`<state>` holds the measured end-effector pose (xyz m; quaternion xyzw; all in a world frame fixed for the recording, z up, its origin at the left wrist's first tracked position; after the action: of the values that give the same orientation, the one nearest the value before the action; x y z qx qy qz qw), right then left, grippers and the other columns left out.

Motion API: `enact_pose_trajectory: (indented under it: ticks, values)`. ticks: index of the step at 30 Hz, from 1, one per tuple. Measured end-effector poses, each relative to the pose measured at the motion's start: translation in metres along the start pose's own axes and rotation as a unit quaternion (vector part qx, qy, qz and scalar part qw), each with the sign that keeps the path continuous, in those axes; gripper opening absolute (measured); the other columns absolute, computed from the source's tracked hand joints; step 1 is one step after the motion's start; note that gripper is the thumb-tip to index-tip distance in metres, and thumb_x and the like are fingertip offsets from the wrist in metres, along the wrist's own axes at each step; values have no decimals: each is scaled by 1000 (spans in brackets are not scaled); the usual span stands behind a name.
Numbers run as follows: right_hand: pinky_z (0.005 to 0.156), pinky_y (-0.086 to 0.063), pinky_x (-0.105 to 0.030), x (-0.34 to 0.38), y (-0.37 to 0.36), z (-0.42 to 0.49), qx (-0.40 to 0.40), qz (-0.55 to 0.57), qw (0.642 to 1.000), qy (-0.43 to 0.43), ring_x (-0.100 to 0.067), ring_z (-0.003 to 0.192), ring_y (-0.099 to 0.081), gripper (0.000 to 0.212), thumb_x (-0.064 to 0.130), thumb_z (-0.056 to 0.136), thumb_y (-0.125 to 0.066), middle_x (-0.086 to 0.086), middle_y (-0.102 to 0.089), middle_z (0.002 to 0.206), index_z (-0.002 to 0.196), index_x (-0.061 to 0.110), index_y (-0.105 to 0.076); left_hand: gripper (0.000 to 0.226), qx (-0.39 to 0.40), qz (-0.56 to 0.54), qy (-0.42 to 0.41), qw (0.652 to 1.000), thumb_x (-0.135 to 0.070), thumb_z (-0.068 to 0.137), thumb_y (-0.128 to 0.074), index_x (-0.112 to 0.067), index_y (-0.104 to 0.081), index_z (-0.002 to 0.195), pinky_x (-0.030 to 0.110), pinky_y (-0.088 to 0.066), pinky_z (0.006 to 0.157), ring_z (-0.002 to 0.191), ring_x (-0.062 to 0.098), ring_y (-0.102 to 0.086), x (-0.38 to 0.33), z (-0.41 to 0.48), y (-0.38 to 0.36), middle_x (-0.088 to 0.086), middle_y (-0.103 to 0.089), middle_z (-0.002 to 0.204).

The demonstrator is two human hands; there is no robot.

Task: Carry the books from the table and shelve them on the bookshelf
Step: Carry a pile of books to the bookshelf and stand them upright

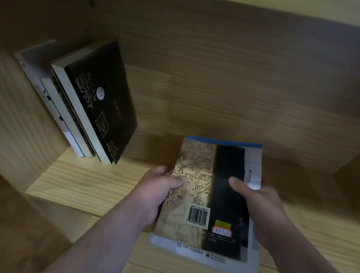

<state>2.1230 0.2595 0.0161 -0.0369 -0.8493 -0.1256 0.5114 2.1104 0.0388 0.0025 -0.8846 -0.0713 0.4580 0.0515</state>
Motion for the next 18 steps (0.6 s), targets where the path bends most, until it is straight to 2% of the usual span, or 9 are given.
enact_pose_trajectory:
  ticks: [2,3,6,7,10,11,14,16,18]
  values:
    - [91,-58,-53,5,-3,-4,-3,14,999,40,-33,93,-75,23,22,88,-78,-12,-80,94,106,10,-73,45,6,30,0,1000,-29,87,-76,-15,-56,125,44,-58,78,94,30,-73,-4,-2,0,9,-76,107]
    - [93,-57,-55,9,-5,-6,-12,12,998,66,-32,94,-75,20,22,88,-78,-11,-79,95,105,12,-73,45,10,51,-1,999,-38,85,-76,-19,-55,121,47,-57,84,100,31,-71,-6,-2,-1,7,-73,111]
    - [97,-55,-49,28,-12,-12,-31,-1,988,154,-21,99,-72,30,21,88,-78,0,-76,103,115,24,-65,40,20,67,-51,996,-43,86,-73,-28,-56,119,55,-53,96,106,28,-69,-20,-7,-1,2,-73,114]
    - [96,-55,-44,35,-14,-15,-32,2,983,181,-16,101,-72,35,19,89,-77,4,-76,105,120,27,-62,48,17,60,-77,995,-44,84,-75,-28,-56,125,57,-51,99,108,28,-69,-26,-9,1,2,-73,116]
    - [93,-56,-35,51,-24,-18,-12,41,970,238,-9,101,-73,44,11,89,-75,7,-76,109,126,30,-59,102,-15,30,-138,990,-56,57,-87,-30,-44,145,55,-48,103,118,28,-66,-38,-14,11,2,-66,133]
    - [90,-58,-33,55,-27,-18,-9,49,966,252,-7,101,-73,47,8,89,-74,8,-76,110,127,31,-58,103,-14,21,-157,987,-53,55,-90,-28,-45,144,51,-51,101,116,26,-67,-42,-17,13,0,-68,131]
    - [77,-61,-22,69,-37,-13,13,59,957,285,0,97,-72,50,4,90,-72,13,-73,108,123,37,-56,38,-18,22,-223,974,-22,83,-79,-29,-64,117,34,-57,87,101,13,-73,-51,-23,21,-9,-78,106]
    - [74,-56,-20,82,-47,-7,22,29,955,293,0,99,-68,49,8,90,-72,15,-69,111,125,37,-53,34,-53,47,-286,956,-15,88,-74,-31,-63,116,29,-55,86,99,4,-72,-53,-28,27,-12,-77,105]
    - [76,-49,-20,95,-58,2,32,-17,955,295,-4,107,-63,49,11,92,-70,15,-66,112,134,28,-52,39,-116,67,-350,927,-13,87,-74,-31,-58,118,23,-56,82,99,1,-70,-52,-35,32,-13,-74,105]
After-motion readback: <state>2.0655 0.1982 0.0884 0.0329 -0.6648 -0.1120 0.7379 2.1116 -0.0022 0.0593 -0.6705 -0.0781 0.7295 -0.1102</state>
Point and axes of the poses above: each hand's wrist, its own z-axis towards the middle knuckle, its own y-axis out of the back of the hand, x = y × z, the point moved 4 cm from there along z, towards the middle knuckle
